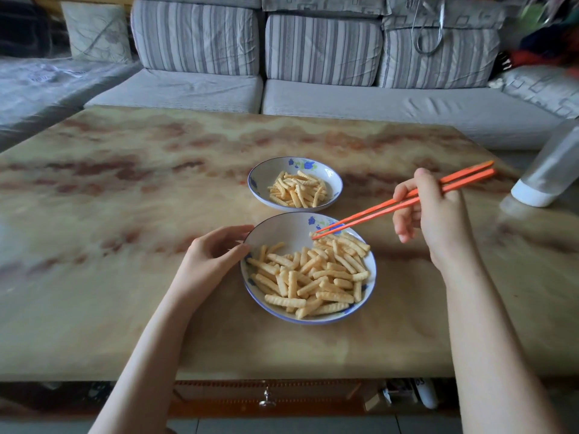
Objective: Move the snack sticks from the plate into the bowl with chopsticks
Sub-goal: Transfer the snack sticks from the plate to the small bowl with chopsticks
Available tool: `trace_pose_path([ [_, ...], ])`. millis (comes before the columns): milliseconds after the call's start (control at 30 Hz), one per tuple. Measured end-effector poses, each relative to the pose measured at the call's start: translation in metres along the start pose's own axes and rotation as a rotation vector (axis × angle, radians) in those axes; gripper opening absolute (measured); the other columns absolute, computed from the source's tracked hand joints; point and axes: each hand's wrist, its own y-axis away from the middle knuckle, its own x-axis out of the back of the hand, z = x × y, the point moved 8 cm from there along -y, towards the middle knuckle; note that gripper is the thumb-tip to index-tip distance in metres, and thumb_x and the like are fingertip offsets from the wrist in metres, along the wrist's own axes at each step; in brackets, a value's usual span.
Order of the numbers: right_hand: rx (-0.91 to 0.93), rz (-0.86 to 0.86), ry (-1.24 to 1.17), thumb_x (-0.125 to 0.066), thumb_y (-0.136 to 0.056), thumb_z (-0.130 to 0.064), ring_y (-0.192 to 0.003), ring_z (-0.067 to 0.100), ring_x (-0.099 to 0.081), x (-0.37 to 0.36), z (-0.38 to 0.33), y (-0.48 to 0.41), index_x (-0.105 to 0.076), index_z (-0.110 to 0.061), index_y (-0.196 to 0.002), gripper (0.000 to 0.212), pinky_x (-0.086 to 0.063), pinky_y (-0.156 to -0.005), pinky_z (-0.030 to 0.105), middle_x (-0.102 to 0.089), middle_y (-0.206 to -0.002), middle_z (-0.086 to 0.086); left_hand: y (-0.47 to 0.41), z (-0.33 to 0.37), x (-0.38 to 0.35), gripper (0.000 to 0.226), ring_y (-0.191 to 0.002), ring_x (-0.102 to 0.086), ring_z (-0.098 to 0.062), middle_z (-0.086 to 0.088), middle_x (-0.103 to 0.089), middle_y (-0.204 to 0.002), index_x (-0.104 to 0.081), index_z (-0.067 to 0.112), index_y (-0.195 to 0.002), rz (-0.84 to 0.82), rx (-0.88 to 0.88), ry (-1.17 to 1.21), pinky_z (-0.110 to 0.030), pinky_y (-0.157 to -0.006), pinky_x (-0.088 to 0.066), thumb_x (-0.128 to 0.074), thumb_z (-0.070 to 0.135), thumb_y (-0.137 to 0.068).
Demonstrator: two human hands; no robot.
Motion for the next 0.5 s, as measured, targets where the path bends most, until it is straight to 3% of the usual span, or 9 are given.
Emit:
trace_pose_path([
  [267, -0.046, 0.075, -0.215, -0.033, -0.101, -0.023, -0.029, 0.02, -0.039, 0.0014, 0.0032, -0.0012, -0.052, -0.01, -0.065, 0.042, -0.028, -0.037, 0.023, -0.048, -0.036, 0.003, -0.0005, -0.0006, 0.0002, 0.038, -0.092, -0.067, 0.0, 0.015, -0.074, -0.101, -0.072, 0.025, -0.109, 0.008, 0.02, 0.004, -0.015, -0.085, -0.051, -0.061, 0.026, -0.072],
  [500, -0.06, 0.251, -0.403, -0.032, -0.101, -0.021, -0.031, 0.015, -0.042, 0.0045, 0.0104, -0.0029, -0.05, -0.012, -0.065, 0.041, -0.03, -0.039, 0.023, -0.051, -0.04, -0.005, -0.0015, -0.001, 0.0, 0.034, -0.09, -0.067, 0.002, 0.016, -0.073, -0.1, -0.072, 0.027, -0.107, 0.004, 0.011, -0.008, -0.01, -0.081, -0.049, -0.062, 0.024, -0.074],
])
